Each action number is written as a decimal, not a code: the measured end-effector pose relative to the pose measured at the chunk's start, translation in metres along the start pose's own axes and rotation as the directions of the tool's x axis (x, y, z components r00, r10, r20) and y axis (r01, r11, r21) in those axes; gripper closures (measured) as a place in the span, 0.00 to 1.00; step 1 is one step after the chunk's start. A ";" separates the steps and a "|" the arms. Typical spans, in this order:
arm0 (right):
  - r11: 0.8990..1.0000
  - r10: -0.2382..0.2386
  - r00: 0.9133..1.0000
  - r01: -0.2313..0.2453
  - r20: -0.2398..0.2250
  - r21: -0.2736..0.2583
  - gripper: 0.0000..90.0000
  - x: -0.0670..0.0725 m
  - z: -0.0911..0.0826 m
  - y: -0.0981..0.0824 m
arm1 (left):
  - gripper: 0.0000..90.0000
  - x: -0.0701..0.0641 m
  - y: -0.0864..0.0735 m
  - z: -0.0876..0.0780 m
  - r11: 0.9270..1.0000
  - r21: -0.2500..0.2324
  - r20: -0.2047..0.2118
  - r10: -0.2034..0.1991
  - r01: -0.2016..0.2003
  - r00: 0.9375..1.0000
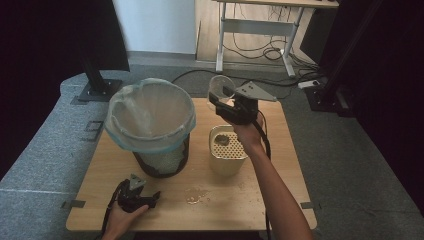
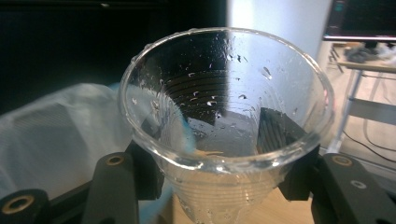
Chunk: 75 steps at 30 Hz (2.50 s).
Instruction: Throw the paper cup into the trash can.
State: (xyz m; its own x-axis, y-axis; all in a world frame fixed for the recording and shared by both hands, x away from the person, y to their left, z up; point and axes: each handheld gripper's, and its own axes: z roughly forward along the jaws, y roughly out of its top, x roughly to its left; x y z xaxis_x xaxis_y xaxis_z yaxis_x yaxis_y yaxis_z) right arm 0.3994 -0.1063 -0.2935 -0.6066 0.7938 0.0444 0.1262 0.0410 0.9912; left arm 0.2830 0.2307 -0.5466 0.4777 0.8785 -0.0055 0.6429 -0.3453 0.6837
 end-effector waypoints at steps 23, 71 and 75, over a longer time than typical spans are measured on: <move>0.998 -0.060 0.985 0.064 -0.163 0.023 0.48 0.096 0.084 0.039 | 0.15 0.001 0.000 0.000 1.000 0.001 0.010 0.006 -0.006 1.000; 0.987 0.075 0.995 -0.084 0.071 0.138 0.29 -0.035 -0.129 -0.159 | 0.15 0.002 0.001 0.001 1.000 0.000 -0.004 -0.006 0.006 1.000; 0.975 0.085 0.991 -0.104 0.102 0.196 0.29 -0.043 -0.133 -0.197 | 0.15 0.002 0.001 0.001 1.000 -0.001 -0.007 -0.017 0.017 1.000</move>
State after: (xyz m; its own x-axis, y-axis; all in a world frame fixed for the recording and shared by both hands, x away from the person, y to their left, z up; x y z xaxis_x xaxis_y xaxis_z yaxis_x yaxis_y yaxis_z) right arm 0.2957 -0.2292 -0.4740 -0.5100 0.8524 0.1157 0.3401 0.0763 0.9373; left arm 0.2854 0.2318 -0.5465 0.4627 0.8864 -0.0118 0.6501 -0.3302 0.6843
